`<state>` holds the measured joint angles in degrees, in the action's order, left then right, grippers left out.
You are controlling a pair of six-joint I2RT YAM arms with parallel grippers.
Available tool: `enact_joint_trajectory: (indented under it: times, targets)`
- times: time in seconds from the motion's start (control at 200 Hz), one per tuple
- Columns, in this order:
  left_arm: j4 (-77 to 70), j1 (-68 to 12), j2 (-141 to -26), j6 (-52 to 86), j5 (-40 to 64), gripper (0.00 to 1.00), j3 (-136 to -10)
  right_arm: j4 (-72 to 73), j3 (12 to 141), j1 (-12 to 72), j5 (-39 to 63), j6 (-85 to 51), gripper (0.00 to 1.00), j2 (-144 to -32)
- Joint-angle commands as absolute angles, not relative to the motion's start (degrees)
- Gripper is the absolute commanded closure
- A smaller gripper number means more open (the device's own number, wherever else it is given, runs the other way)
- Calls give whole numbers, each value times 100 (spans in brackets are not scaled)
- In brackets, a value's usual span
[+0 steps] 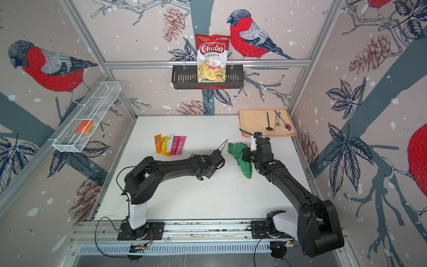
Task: Wipe the surface of the toothpaste tube
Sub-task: Adjust the toothpaste at the center of the board.
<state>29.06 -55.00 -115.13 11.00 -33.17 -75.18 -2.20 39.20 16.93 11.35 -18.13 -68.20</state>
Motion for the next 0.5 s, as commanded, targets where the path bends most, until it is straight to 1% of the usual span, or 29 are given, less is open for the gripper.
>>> enact_joint_trajectory:
  times: [0.0,0.045,0.13,0.185,0.285,0.325,0.45,0.495]
  targets:
    - [3788,-5682,-11935,1311,-4981,99,-7629,-141,3952,1680,1078,-1775,100,-6744]
    - [3790,-5781,-12000,1324,-5148,92,-7646,-136,3942,1672,1064,-1778,100,-6724]
    - [3827,-5947,-12057,1357,-5213,90,-7683,-125,3939,1663,1070,-1780,100,-6706]
    - [3817,-6046,-12076,1357,-5148,85,-7688,-127,3945,1656,1072,-1782,100,-6715]
    - [3691,-6181,-11958,1390,-4869,70,-7629,-136,3955,1661,1084,-1778,100,-6732]
    - [3583,-6226,-11833,1390,-4703,62,-7577,-132,3951,1661,1087,-1784,100,-6724]
    - [3337,-6303,-11353,1365,-4169,43,-7536,-141,3957,1661,1089,-1784,100,-6724]
    - [3182,-6302,-11141,1334,-3935,41,-7499,-132,3964,1661,1098,-1778,100,-6732]
